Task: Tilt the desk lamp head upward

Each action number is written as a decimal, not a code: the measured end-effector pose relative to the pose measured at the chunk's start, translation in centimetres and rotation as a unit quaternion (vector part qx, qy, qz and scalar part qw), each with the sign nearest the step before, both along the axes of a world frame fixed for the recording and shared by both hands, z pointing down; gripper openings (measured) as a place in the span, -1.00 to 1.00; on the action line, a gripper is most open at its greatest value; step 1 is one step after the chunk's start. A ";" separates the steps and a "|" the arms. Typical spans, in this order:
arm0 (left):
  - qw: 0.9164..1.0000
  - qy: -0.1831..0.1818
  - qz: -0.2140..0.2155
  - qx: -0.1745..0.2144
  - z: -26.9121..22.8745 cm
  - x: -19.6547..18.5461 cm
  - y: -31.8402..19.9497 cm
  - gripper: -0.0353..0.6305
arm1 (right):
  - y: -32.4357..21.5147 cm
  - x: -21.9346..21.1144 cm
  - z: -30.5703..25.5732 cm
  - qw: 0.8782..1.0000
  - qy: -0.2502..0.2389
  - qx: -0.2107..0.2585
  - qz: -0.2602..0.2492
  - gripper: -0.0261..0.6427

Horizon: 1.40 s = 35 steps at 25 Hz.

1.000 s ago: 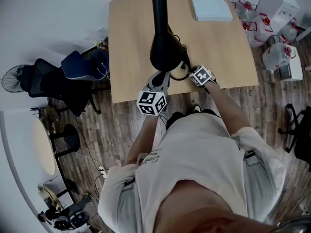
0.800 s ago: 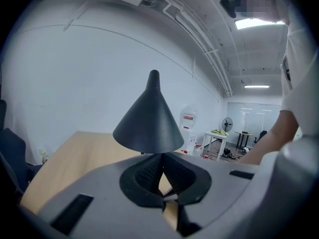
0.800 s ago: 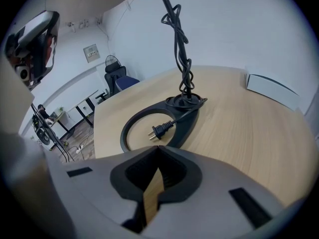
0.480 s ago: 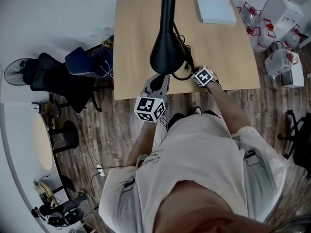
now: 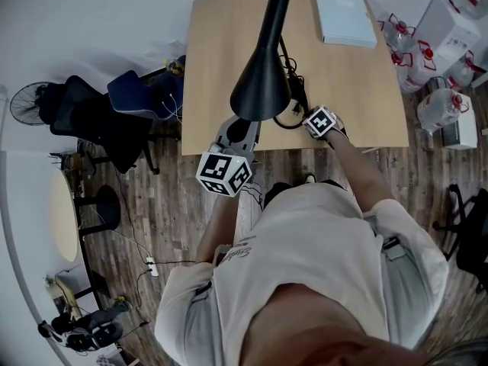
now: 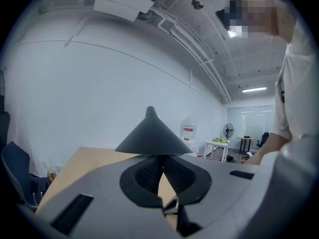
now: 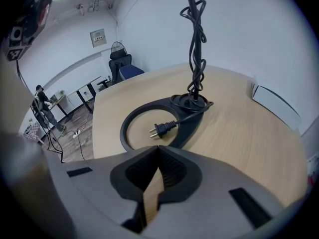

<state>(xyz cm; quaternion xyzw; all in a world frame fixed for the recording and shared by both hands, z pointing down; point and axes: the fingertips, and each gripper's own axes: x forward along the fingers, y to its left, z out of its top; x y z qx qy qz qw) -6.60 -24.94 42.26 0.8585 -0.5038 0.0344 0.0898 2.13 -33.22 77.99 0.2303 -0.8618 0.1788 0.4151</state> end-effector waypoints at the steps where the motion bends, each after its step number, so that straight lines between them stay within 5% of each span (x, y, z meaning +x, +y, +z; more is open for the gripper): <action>1: 1.000 0.003 -0.001 0.003 -0.7 -0.1 0.0 -0.86 | 0.0 0.0 0.0 1.000 0.000 -0.002 0.000 -0.94; 18: 0.996 0.049 0.025 0.064 -9.8 -0.5 -0.5 -0.85 | 0.0 0.1 -0.1 1.000 0.000 -0.005 0.001 -0.94; 35: 0.991 -0.037 0.051 0.119 -15.8 1.0 -2.4 -0.85 | 0.0 -0.1 -0.1 1.000 0.008 -0.028 -0.007 -0.94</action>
